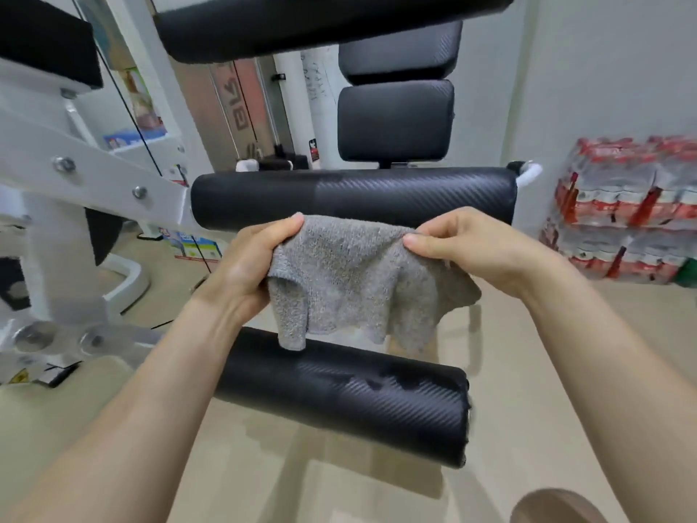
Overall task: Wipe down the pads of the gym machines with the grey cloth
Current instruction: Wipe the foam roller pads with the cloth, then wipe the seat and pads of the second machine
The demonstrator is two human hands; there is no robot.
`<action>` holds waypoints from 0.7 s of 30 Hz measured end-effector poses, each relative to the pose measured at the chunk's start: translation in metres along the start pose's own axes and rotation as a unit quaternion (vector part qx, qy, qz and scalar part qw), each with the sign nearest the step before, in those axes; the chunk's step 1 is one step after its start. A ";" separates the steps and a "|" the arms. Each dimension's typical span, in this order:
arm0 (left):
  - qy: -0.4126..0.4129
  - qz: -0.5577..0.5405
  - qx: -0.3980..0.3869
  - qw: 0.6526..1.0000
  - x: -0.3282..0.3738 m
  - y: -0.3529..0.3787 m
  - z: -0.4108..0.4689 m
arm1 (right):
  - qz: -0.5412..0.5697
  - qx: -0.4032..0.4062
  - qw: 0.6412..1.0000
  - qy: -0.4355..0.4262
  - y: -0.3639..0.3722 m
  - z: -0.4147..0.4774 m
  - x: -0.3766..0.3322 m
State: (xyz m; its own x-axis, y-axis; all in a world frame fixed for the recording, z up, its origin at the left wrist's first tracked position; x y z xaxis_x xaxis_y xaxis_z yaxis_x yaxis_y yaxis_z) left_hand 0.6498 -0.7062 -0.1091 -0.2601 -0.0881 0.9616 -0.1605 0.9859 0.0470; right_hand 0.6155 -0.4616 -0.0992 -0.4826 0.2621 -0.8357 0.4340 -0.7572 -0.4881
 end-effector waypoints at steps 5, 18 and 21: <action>-0.075 0.022 0.002 0.997 0.023 0.010 -0.028 | -0.070 -0.012 0.997 -0.007 -0.041 -0.002 -0.036; -0.100 0.019 0.117 0.988 0.135 0.048 -0.129 | 0.134 0.065 0.983 0.107 -0.128 -0.004 -0.153; -0.111 -0.050 0.132 0.984 0.177 0.048 -0.164 | 0.211 0.078 0.966 0.129 -0.134 -0.003 -0.193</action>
State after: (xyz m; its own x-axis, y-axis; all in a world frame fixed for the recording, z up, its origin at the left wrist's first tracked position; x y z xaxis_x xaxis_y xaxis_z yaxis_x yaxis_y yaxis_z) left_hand 0.7526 -0.6507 0.1076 -0.4267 -0.2404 0.8719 -0.4300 0.9020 0.0383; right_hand 0.6528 -0.4089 0.1264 -0.0728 0.0357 -0.9967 0.4201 -0.9053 -0.0631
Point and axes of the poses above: each hand's wrist, its own z-axis towards the middle knuckle, its own y-axis out of the palm, x = y × z, the point moved 3 cm from there along z, towards the middle knuckle, and after that the axes turned 14 degrees about -y, right-handed, at the moved point
